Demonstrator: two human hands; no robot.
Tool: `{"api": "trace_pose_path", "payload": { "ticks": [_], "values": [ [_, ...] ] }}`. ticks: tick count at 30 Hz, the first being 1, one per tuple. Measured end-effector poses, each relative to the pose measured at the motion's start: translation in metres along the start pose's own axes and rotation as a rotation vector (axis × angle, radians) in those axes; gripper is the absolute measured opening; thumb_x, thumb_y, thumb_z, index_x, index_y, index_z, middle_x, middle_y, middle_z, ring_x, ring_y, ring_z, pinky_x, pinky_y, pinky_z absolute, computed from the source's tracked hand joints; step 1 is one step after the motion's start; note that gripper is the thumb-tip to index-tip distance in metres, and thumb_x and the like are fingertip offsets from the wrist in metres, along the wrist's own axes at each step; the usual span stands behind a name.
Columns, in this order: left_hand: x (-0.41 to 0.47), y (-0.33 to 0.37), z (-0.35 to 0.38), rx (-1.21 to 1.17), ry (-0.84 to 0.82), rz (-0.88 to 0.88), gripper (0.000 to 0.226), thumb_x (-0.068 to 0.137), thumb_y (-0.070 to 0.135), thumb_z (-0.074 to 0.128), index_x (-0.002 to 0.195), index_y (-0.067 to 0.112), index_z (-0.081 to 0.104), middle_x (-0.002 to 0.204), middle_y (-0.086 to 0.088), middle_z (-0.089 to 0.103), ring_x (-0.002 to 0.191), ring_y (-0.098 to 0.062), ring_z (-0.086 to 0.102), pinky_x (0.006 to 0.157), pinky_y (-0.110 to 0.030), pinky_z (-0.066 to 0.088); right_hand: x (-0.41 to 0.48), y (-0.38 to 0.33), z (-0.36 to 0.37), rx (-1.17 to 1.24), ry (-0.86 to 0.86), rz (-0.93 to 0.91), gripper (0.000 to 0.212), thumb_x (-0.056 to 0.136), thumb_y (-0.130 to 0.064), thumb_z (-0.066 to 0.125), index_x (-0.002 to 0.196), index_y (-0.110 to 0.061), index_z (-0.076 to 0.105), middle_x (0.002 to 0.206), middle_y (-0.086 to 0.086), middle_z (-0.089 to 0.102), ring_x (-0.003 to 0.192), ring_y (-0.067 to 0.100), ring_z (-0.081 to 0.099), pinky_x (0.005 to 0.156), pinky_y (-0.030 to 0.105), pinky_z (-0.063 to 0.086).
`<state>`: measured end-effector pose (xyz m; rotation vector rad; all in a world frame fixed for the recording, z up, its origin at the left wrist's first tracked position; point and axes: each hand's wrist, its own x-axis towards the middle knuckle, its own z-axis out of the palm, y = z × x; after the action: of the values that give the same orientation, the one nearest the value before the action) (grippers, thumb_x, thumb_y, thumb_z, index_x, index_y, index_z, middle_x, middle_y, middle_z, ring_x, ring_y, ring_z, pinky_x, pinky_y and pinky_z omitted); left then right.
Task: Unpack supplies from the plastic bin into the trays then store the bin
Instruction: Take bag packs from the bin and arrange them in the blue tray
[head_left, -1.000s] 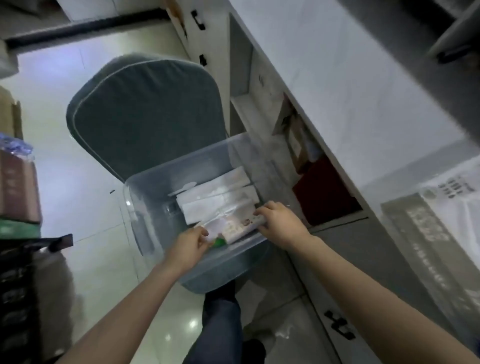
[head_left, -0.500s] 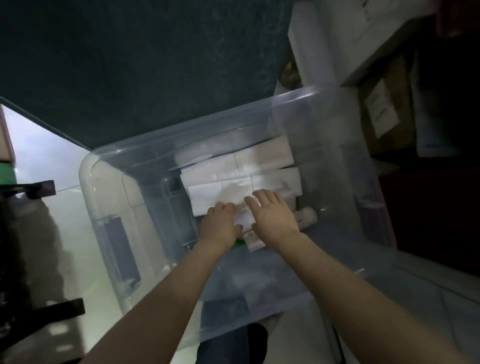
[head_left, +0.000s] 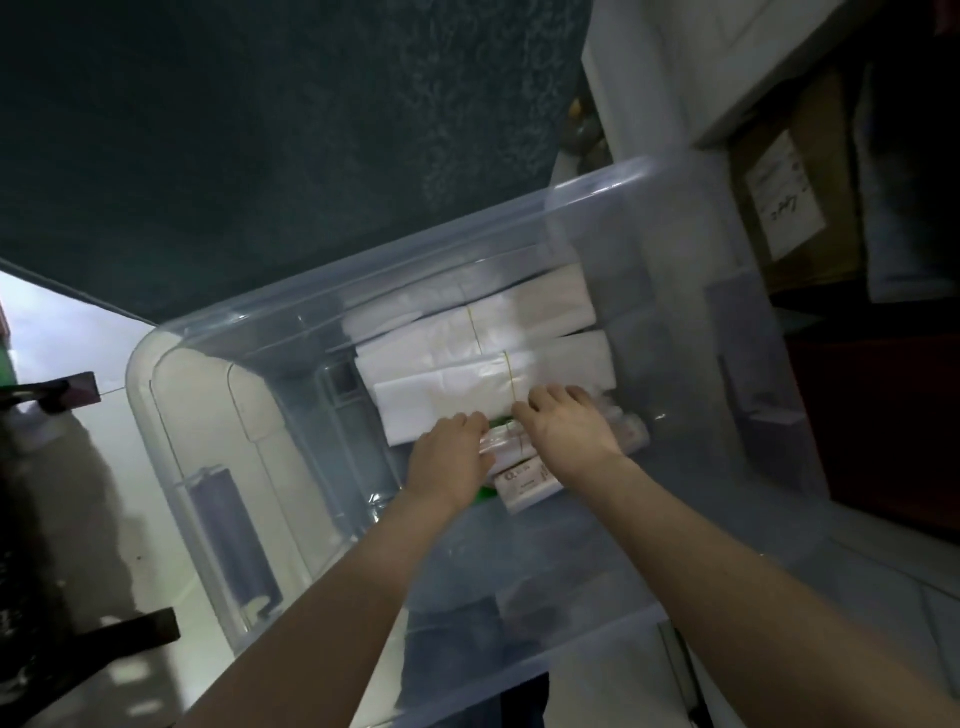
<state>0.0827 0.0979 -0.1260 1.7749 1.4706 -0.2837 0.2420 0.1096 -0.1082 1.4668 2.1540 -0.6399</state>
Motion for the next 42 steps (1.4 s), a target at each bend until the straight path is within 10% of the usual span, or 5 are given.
{"api": "trace_pose_path", "payload": {
  "ticks": [23,42],
  "values": [
    [-0.218,0.197,-0.185,0.305,0.427,0.876,0.020,0.084,0.025,0.066,0.101,0.018,0.058,0.096,-0.001,0.067,0.088,-0.026,0.062,0.073,-0.036,0.040,-0.344,-0.018,-0.175,0.079,0.701,0.317,0.029,0.075,-0.023,0.070,0.102,-0.014,0.063,0.090,0.007,0.062,0.086,0.030,0.060,0.062,0.039,0.046],
    [-0.425,0.532,-0.022,0.362,0.168,1.690,0.029,0.085,0.034,0.068,0.107,0.017,0.061,0.098,0.000,0.069,0.084,-0.021,0.063,0.066,-0.029,0.042,-0.765,-0.008,-0.050,0.120,0.864,1.206,0.031,0.093,-0.031,0.052,0.123,-0.021,0.049,0.115,0.002,0.055,0.108,0.026,0.048,0.081,0.036,0.038]
  ]
}}
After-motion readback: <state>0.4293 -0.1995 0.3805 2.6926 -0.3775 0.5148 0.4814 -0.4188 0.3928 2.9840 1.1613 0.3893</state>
